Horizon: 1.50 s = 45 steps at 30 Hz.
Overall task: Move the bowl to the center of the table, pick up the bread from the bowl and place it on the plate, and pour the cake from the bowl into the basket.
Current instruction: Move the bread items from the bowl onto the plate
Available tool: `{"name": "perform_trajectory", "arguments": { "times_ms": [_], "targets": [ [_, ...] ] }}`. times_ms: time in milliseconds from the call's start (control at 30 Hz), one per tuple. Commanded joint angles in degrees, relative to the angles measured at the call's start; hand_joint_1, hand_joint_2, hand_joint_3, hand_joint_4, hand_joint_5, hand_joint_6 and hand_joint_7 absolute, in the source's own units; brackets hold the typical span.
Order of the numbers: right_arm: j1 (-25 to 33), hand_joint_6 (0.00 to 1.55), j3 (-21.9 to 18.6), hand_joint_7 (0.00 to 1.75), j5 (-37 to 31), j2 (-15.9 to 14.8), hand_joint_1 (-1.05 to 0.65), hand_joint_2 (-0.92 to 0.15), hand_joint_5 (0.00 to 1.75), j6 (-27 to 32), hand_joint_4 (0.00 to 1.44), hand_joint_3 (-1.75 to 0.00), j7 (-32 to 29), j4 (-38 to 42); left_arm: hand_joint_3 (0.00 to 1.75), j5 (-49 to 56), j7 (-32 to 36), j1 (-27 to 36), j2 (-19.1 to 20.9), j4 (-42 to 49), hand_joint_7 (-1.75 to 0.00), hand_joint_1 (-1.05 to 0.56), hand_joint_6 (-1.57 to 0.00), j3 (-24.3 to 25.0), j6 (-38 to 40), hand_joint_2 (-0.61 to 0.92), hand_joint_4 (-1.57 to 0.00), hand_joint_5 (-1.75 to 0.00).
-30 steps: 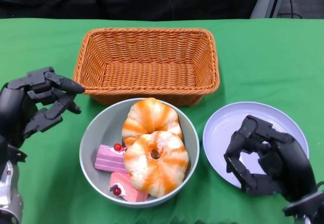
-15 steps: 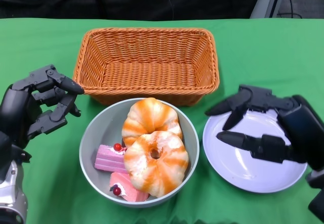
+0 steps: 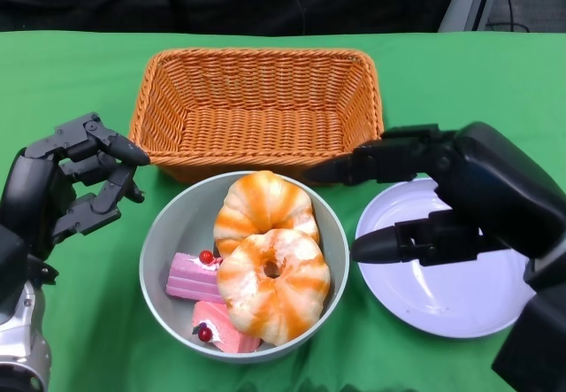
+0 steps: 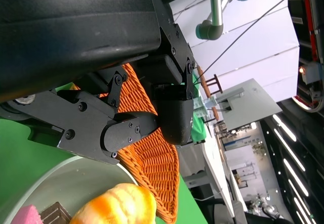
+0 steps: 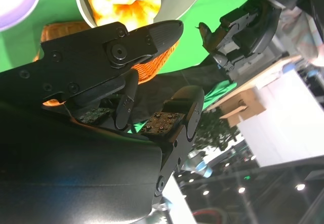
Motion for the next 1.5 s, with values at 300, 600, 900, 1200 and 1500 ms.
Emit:
{"name": "perform_trajectory", "arguments": {
  "times_ms": [300,600,900,1200,1500],
  "targets": [
    [-7.93,0.74,6.78,0.01,-4.02,-2.77,-0.70,-0.88,0.31,-5.50,0.64,-0.01,2.99,8.09,0.70,0.23,1.09,-0.69,0.62,0.68,-1.24,-0.15,-0.80,0.67,-0.45,0.78,-0.82,-1.50],
    [-11.61,0.85,8.99,0.03,-5.76,-2.62,-0.66,-0.86,0.23,-12.06,0.72,0.00,1.59,15.84,0.71,1.25,2.61,-0.27,0.31,-0.07,-1.22,-0.17,-0.80,0.16,-0.26,0.78,-0.82,-1.49],
    [-13.70,0.86,10.93,0.01,-7.80,-2.95,-0.64,-0.86,0.18,-15.05,0.72,0.00,2.01,20.65,0.72,2.22,4.18,-0.12,0.03,-0.26,-1.20,-0.17,-0.81,0.08,-0.52,0.77,-0.81,-1.48],
    [-16.20,0.87,12.69,0.01,-11.08,-2.36,-0.63,-0.86,0.13,-19.27,0.75,0.00,0.45,24.68,0.75,2.53,4.80,0.04,-0.75,-0.62,-1.23,-0.17,-0.81,-0.13,-1.16,0.75,-0.81,-1.51],
    [-18.25,0.87,14.78,0.00,-14.94,-1.78,-0.68,-0.88,0.08,-21.51,0.75,-0.01,-1.16,27.68,0.75,2.80,5.61,0.31,-1.37,-1.33,-1.23,-0.18,-0.80,-0.29,-0.67,0.75,-0.77,-1.53]
  ]
}}
